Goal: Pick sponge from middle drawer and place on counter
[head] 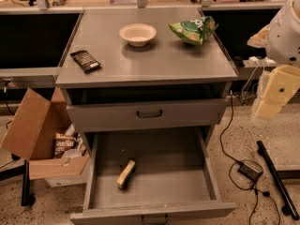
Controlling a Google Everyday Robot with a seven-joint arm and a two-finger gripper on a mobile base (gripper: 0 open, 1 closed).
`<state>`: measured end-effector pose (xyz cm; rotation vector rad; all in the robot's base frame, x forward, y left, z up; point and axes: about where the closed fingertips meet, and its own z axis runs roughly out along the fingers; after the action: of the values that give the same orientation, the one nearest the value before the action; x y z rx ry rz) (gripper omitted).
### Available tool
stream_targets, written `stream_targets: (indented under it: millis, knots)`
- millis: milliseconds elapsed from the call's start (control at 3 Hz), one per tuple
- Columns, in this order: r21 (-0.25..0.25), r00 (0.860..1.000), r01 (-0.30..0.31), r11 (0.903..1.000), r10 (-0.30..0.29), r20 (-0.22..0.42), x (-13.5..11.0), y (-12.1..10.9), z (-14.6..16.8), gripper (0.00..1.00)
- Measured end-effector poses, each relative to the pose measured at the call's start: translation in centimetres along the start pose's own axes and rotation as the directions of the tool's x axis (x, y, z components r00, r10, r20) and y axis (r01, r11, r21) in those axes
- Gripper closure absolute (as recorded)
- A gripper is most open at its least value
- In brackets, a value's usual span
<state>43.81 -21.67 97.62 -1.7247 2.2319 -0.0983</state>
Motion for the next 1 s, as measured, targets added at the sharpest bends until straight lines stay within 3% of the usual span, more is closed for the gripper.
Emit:
stream_targets:
  millis: [333,667,1000]
  knots:
    - [0.000,1.000,0.000,1.0000,0.000,0.000,0.0,0.0,0.0,0.00]
    - [0.014,0.989,0.145,0.9893,-0.145,-0.003,-3.2,0.0,2.9,0.00]
    - [-0.006,0.935,0.355,0.9347,-0.355,-0.015,-8.0,1.4,7.6,0.00]
